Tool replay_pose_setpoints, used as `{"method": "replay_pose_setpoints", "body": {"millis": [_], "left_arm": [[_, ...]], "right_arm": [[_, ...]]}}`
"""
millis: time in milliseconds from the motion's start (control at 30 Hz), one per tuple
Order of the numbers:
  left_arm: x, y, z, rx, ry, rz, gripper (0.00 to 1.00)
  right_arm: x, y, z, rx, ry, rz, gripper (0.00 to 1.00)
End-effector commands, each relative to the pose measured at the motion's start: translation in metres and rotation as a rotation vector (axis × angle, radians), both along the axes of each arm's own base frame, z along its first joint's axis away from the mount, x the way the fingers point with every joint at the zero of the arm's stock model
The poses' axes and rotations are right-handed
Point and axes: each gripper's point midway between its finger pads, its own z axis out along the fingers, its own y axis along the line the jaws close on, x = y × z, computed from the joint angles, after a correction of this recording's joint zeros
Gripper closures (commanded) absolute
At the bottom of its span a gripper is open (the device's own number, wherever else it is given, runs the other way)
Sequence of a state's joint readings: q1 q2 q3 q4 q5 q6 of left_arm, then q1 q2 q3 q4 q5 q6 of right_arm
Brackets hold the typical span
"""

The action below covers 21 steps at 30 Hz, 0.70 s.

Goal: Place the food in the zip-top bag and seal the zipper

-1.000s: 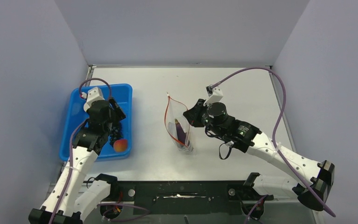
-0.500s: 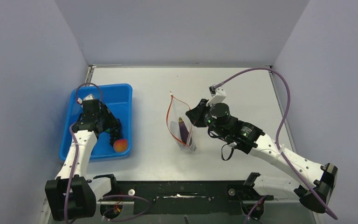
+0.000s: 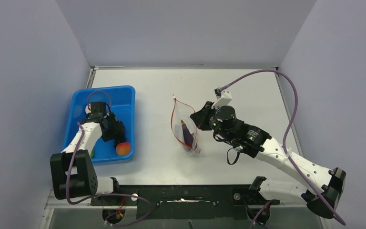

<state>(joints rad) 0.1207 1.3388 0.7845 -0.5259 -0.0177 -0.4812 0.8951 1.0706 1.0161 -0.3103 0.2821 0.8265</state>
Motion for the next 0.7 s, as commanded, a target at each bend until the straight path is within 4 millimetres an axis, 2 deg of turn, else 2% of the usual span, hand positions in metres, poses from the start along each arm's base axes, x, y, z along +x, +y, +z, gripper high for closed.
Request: {"method": "replay_pose_setpoints", "body": {"millis": [0,167,300,500,667], "left_arm": [[0.024,-0.004,0.008,-0.026,-0.05,-0.058,0.49],[0.024,-0.006,0.001,-0.04,-0.027,-0.073,0.53],[0.023,-0.005,-0.002,-0.037,-0.016,-0.074,0.6],[0.024,-0.007,0.0,-0.04,-0.018,-0.079,0.84],[0.026,-0.009,0.014,-0.045,-0.069,-0.086,0.96]], "right_arm": [[0.005,-0.005,0.024,0.064,-0.063,-0.032,1.0],[0.005,-0.004,0.024,0.064,-0.064,-0.029,1.0],[0.006,-0.003,0.025,0.067,-0.066,-0.027,1.0],[0.006,-0.001,0.024,0.065,-0.061,-0.022,1.0],[0.006,-0.001,0.022,0.063,-0.055,-0.022,1.0]]}}
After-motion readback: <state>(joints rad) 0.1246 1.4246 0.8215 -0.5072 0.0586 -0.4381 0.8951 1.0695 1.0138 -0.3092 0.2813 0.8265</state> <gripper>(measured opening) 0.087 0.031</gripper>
